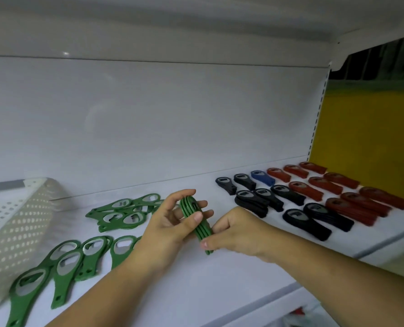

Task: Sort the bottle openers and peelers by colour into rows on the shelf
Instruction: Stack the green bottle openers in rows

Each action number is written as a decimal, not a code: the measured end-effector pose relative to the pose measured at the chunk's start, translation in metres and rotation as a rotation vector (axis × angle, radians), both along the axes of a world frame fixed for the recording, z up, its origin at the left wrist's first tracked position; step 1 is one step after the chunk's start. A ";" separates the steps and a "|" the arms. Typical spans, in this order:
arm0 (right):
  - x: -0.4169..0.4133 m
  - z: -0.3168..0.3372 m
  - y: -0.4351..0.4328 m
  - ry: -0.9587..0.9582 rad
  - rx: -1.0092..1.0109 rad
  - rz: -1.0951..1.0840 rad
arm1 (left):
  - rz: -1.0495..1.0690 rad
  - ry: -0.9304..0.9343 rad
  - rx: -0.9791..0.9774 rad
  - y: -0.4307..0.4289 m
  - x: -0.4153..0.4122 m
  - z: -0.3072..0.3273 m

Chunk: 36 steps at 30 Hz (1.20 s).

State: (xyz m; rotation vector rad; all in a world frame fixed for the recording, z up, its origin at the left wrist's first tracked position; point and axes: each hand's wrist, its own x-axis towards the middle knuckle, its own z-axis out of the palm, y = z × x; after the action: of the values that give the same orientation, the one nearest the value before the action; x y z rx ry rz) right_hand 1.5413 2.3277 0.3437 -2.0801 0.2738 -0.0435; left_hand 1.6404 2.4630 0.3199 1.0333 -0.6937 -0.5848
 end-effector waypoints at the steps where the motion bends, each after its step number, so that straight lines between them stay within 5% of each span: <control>1: -0.005 0.000 -0.002 0.017 -0.022 -0.035 | -0.044 -0.015 0.036 0.000 0.001 -0.002; 6: -0.034 0.007 -0.040 0.225 -0.292 -0.199 | -0.180 -0.129 0.318 0.003 0.006 -0.011; 15: -0.062 0.025 -0.100 0.579 -0.682 -0.288 | -0.225 -0.212 0.443 0.004 0.003 -0.013; 20: -0.051 0.033 -0.101 0.612 -0.921 -0.246 | -0.184 -0.270 0.505 0.007 -0.001 -0.006; 23: -0.047 0.047 -0.090 0.362 -1.195 -0.326 | -0.058 -0.170 0.377 0.010 0.002 0.006; 26: -0.022 0.033 -0.080 0.092 -1.000 -0.341 | 0.330 -0.228 0.378 0.020 0.023 0.015; 29: 0.022 -0.005 -0.054 0.054 -0.732 -0.211 | 0.757 -0.476 0.657 0.035 0.053 0.007; 36: 0.128 -0.036 -0.007 -0.099 -0.649 -0.186 | 0.850 -0.580 0.797 0.042 0.067 0.000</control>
State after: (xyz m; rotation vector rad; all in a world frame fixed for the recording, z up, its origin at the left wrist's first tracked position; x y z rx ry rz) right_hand 1.6691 2.3211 0.3076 -2.6760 0.4341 -0.3913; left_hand 1.7074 2.5046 0.3198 2.1326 -0.4299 0.2488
